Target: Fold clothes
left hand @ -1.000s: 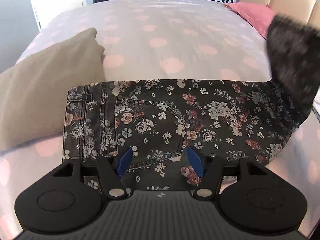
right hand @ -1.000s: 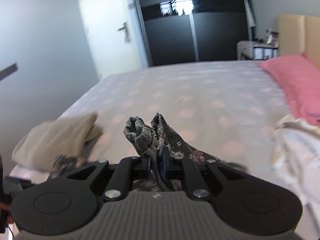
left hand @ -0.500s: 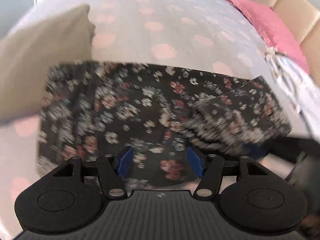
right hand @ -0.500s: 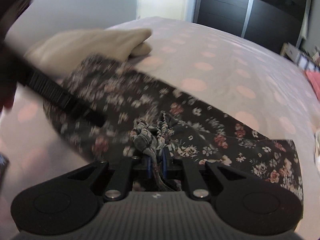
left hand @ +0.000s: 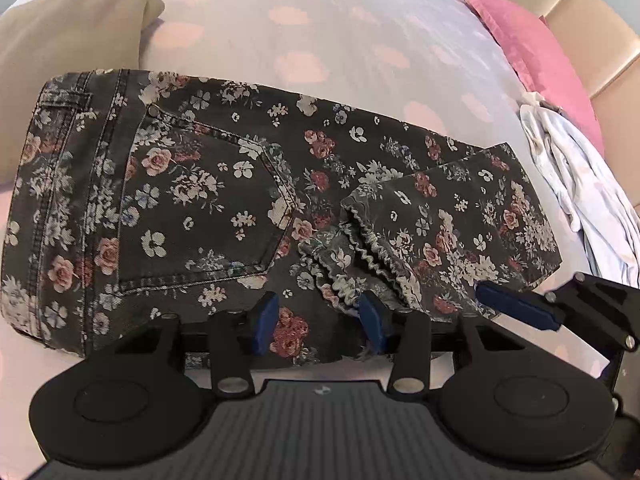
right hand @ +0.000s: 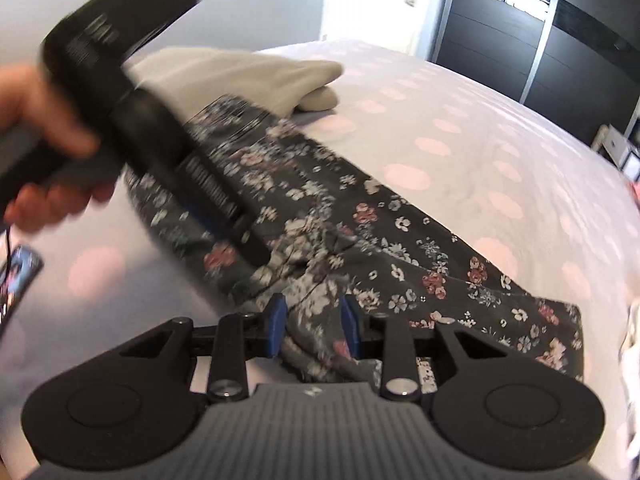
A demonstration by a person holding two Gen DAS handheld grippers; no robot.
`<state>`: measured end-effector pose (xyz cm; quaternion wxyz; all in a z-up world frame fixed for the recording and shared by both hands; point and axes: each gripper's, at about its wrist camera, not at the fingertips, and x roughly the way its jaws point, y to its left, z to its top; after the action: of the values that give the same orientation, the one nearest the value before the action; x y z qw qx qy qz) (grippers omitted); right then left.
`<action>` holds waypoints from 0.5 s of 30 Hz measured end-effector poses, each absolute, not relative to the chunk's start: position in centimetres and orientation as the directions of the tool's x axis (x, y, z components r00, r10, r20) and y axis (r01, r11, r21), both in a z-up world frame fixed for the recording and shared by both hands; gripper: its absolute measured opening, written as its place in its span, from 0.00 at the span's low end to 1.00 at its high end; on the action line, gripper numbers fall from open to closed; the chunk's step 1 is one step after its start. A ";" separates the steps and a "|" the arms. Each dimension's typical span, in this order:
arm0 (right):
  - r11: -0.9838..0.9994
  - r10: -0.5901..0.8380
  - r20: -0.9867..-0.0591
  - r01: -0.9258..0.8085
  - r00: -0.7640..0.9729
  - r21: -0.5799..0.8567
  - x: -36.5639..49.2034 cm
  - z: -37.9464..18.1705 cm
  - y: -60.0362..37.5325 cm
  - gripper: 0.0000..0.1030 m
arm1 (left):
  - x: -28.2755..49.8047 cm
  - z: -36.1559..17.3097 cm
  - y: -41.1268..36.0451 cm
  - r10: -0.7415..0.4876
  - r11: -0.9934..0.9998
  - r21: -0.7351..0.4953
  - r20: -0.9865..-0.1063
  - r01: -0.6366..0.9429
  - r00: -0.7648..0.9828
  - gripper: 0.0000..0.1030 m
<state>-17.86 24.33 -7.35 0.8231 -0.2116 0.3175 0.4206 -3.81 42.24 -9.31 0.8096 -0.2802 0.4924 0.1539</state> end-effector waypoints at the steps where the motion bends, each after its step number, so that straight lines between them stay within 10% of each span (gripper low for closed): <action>1: 0.562 0.562 -0.703 -0.825 0.435 -0.062 -17.5 -7.4 24.8 0.33 | -3.9 -9.4 42.2 -0.027 0.792 -0.305 -0.883 -0.528 0.469 0.40; 15: 0.578 0.580 -0.713 -0.816 0.394 0.020 -16.2 -8.8 26.2 0.11 | -3.6 -11.8 42.5 -0.017 0.803 -0.251 -0.916 -0.541 0.401 0.40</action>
<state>-16.18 26.22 -8.78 0.8174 -0.1696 0.3476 0.4269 -3.60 42.46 -11.81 0.7931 -0.2672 0.5218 0.1653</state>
